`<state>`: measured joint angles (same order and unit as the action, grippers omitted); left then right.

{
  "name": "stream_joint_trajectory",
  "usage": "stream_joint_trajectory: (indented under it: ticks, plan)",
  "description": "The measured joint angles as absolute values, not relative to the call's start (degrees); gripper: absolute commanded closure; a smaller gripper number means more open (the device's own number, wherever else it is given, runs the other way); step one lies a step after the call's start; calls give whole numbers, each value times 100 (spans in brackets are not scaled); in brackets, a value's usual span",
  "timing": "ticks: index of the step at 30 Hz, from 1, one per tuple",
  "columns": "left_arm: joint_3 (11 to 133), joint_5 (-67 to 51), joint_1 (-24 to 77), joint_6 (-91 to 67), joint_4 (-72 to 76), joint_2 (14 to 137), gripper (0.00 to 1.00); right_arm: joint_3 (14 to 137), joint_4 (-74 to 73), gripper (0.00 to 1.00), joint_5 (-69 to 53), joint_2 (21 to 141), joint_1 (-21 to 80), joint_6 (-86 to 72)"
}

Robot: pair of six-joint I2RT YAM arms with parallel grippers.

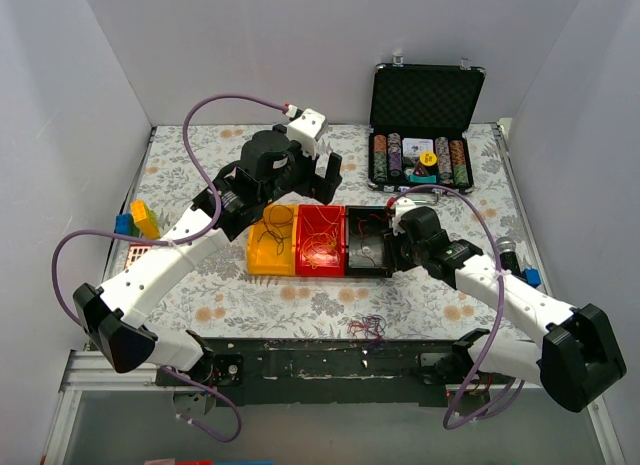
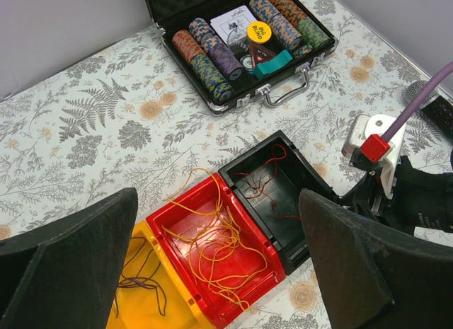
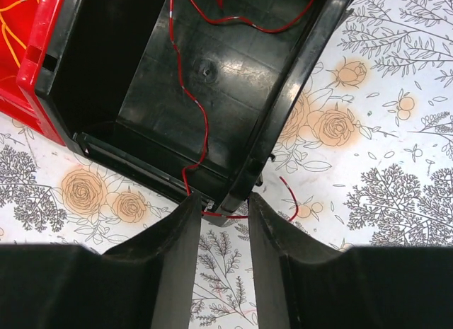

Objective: Untangle the cables

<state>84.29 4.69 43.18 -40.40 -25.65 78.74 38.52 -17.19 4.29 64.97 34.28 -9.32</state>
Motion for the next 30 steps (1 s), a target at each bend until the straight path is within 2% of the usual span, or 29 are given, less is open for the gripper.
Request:
stream_joint_trajectory:
  ticks: [2,7,10,13,24,26,30]
  plan:
    - [8429,469,4318,-4027,-2565,7872,2,3850,-1719,60,381,6499,3424,-930]
    - [8429,469,4318,-3999,-2565,7865,2,3806,-1706,48,270,6486,3426,-987]
    - [8427,469,4318,-3983,-2565,7852,2,3736,-1730,37,237,6412,3428,-1048]
    - [8427,469,4318,-3981,-2556,7817,2,3726,-1787,35,237,6289,3428,-1116]
    - [8427,467,4318,-3988,-2526,7778,2,3454,-1785,37,242,6141,3428,-1205]
    - [8427,469,4318,-3988,-2526,7778,2,3454,-1793,41,246,6239,3428,-1201]
    - [8427,469,4318,-3986,-2526,7778,2,3454,-1791,57,235,6267,3428,-1170]
